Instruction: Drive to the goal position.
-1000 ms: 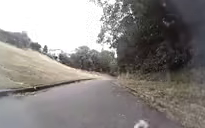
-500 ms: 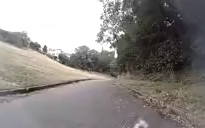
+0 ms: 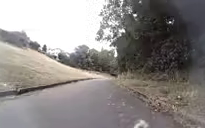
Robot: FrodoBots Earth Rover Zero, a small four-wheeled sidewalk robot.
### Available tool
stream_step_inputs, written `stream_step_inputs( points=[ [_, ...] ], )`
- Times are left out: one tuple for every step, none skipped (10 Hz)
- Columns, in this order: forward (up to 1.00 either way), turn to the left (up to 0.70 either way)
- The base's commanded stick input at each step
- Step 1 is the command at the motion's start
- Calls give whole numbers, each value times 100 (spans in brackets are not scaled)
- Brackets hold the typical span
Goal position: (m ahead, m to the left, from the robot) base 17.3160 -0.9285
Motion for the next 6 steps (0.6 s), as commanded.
stream_step_inputs(
  points=[
    [70,0],
    [70,0],
    [70,0],
    [70,0],
    [70,0],
    [70,0]
  ],
)
